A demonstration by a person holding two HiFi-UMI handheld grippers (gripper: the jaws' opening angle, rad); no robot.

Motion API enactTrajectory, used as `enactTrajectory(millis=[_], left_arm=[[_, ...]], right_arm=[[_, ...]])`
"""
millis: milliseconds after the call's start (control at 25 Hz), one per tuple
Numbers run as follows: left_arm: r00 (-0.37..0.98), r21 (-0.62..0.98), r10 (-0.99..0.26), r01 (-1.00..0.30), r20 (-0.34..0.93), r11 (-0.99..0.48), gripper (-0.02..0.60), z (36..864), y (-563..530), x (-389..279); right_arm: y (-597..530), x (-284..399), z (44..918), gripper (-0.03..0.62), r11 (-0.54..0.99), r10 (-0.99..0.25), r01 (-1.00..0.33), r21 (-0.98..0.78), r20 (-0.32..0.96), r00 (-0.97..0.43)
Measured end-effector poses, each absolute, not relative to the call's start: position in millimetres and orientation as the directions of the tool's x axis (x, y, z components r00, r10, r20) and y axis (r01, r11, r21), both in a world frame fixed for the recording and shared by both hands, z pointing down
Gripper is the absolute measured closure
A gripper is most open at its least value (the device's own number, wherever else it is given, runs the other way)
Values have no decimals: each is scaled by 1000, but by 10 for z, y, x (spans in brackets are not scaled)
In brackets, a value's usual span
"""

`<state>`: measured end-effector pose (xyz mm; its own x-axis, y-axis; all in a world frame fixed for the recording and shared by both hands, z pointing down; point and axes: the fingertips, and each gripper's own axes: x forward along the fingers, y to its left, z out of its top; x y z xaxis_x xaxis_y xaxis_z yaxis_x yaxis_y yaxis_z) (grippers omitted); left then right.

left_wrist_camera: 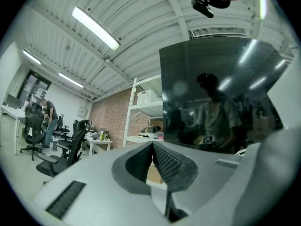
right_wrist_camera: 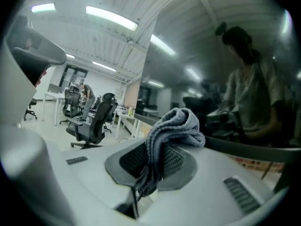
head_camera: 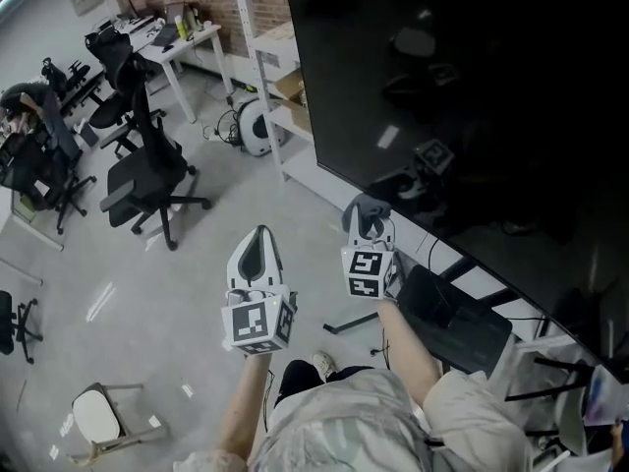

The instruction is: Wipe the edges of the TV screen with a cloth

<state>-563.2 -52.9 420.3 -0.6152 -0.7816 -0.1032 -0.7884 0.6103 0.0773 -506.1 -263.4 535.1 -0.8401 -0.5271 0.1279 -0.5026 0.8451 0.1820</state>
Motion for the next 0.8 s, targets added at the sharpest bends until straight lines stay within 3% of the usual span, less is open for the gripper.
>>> enactTrajectory(millis=[360,800], left_arm=[[-502,111,-856,-864,-125,490,567,4193,-811,-6916],[-220,128,-970,-970,-101,206,567,4203,-1389,-7787]], right_arm=[[-2384,-6260,5330,545,817,-565,-534,217,116,-817],[-2439,-6567,5452,545,653,-755,-710,264,147,-639]])
